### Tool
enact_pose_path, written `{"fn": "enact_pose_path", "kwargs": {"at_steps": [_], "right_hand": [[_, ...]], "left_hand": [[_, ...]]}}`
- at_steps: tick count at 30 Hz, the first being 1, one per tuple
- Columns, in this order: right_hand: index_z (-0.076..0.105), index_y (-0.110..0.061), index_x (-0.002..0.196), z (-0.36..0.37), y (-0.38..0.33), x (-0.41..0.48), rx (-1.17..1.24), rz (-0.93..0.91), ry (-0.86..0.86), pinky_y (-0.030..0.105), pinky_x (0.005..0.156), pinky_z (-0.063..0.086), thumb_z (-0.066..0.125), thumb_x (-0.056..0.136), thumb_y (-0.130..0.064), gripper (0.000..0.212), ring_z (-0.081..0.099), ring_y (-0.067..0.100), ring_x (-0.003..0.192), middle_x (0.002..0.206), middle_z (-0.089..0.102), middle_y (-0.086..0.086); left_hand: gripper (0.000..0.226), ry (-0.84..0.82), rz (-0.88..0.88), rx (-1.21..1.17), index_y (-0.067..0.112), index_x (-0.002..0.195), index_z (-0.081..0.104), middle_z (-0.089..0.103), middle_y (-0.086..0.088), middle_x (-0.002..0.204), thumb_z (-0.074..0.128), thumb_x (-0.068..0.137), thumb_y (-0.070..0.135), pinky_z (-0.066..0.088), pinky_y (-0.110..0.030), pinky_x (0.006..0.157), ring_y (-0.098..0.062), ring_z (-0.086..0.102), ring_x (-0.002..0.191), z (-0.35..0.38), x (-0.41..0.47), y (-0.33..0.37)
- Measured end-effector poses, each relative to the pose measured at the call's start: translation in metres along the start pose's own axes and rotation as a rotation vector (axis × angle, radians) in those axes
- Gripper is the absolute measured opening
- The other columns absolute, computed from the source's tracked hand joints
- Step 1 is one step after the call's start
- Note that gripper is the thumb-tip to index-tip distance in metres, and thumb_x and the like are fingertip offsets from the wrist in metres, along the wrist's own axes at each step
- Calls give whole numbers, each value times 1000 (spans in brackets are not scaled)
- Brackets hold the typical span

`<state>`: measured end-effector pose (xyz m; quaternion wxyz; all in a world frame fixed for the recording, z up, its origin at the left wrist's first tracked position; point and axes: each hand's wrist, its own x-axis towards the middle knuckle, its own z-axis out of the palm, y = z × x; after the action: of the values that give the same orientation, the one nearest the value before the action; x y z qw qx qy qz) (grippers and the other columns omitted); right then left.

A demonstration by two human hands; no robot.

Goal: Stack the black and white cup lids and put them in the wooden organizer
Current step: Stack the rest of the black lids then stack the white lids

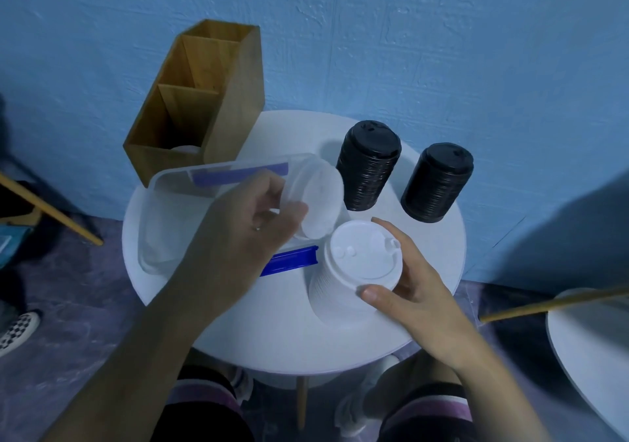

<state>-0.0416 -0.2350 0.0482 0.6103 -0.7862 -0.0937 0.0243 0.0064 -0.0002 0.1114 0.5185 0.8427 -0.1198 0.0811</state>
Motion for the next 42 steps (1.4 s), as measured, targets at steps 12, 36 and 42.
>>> {"fn": "enact_pose_path", "kwargs": {"at_steps": [12,36,42], "right_hand": [[45,-52,140,-1,1,-2,26,-16,-23,15,98,46,76,84,-29,69,53,4,129,139,57,-19],[25,-40,154,-2,-3,-3,111,-33,-30,13,98,45,76,66,-73,107,51,-3,132,143,52,-31],[40,-36,146,-2,-3,-4,104,-46,-8,10,94,45,79,85,-32,73,55,-3,126,134,59,-28]], "left_hand": [[30,-164,-206,-515,38,114,63,76,13,94,66,93,16,59,-23,59,-15,75,86,23,-7,-2],[16,37,-52,125,35,107,70,66,23,100,66,93,43,60,-26,76,-5,63,74,57,-12,-8],[42,-51,-15,74,40,118,66,66,25,113,50,85,61,57,-18,81,-5,65,96,57,-21,-19]]}}
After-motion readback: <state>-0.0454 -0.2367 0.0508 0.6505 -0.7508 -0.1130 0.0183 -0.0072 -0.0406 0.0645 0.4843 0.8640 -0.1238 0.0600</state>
